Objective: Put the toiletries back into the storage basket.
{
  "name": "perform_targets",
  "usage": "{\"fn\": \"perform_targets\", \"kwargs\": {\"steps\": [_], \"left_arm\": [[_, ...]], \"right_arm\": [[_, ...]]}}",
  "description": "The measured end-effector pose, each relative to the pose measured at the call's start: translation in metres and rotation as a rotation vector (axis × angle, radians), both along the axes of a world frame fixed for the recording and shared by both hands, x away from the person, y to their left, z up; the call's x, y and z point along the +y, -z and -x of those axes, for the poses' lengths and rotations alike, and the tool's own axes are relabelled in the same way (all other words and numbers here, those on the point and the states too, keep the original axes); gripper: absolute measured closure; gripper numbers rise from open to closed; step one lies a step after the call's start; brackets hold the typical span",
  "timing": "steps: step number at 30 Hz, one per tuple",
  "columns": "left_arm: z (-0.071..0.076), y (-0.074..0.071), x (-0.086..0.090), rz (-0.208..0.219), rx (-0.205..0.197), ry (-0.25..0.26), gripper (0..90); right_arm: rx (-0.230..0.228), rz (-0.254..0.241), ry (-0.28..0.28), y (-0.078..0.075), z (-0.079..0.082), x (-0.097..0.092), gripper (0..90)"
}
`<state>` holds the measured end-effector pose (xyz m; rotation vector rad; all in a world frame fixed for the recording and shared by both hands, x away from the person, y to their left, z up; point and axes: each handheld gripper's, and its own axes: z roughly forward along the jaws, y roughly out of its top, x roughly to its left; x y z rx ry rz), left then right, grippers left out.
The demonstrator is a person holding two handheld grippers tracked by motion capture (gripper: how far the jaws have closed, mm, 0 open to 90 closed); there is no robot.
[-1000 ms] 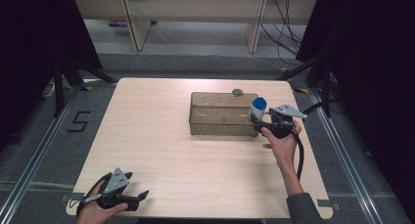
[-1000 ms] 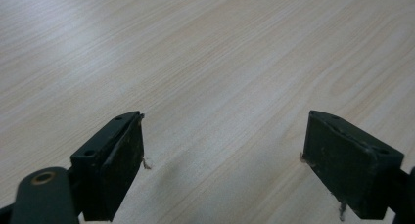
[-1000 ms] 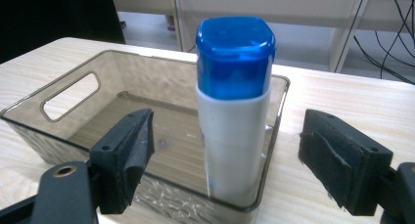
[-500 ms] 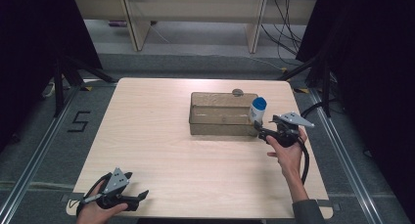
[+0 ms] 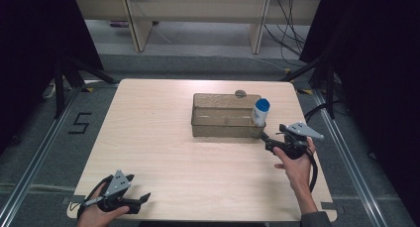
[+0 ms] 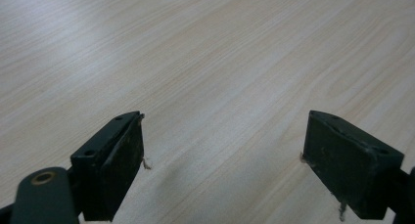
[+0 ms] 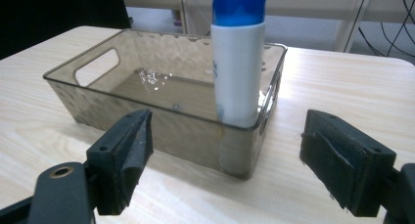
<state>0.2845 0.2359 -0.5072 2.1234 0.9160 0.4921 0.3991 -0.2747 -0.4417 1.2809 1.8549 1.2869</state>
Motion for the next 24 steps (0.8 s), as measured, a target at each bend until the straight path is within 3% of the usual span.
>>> {"fn": "perform_targets", "kwargs": {"steps": [2,3,5,7,9,10,11,13,14,15,20,21,24], "left_arm": [[0.0,0.0,0.0,0.0,0.0,0.0,14.7],[0.0,0.0,0.0,-0.001,0.0,0.0,14.7],[0.0,0.0,0.0,-0.001,0.0,0.0,14.7],[0.0,0.0,0.0,0.0,0.0,0.0,14.7],[0.0,0.0,0.0,0.0,0.001,-0.001,14.7],[0.0,0.0,0.0,-0.001,0.001,-0.001,14.7],[0.0,0.0,-0.001,0.009,0.002,-0.001,14.7],[0.001,0.001,-0.001,0.018,0.003,-0.002,14.7],[0.0,0.0,0.0,-0.001,0.001,0.0,14.7],[0.0,0.0,0.0,0.001,0.001,0.0,14.8],[0.0,0.0,0.0,0.001,0.001,0.0,14.7],[0.0,0.0,0.0,0.0,0.001,0.0,14.7],[0.0,0.0,0.0,0.001,0.001,-0.001,14.7]], "right_arm": [[0.022,-0.029,0.011,0.001,0.005,0.002,20.3],[0.008,0.0,-0.003,0.0,0.005,-0.001,20.2],[0.008,0.006,-0.007,0.0,0.008,-0.001,19.5],[0.015,-0.013,-0.004,-0.001,0.012,-0.001,19.5],[0.007,0.006,-0.016,-0.003,0.015,-0.002,19.5],[0.014,-0.016,-0.008,-0.003,0.017,0.0,19.6],[-0.001,-0.006,-0.025,-0.003,0.018,-0.001,19.6],[0.025,-0.029,-0.02,-0.001,0.023,0.002,19.6],[0.006,-0.003,-0.032,0.0,0.023,0.0,19.7],[0.024,-0.015,-0.024,0.0,0.027,0.001,19.6],[0.032,-0.028,-0.039,0.001,0.036,0.0,19.9],[0.007,-0.012,-0.047,0.002,0.037,-0.001,19.9],[0.028,-0.02,-0.041,0.001,0.044,-0.001,20.0]]}}
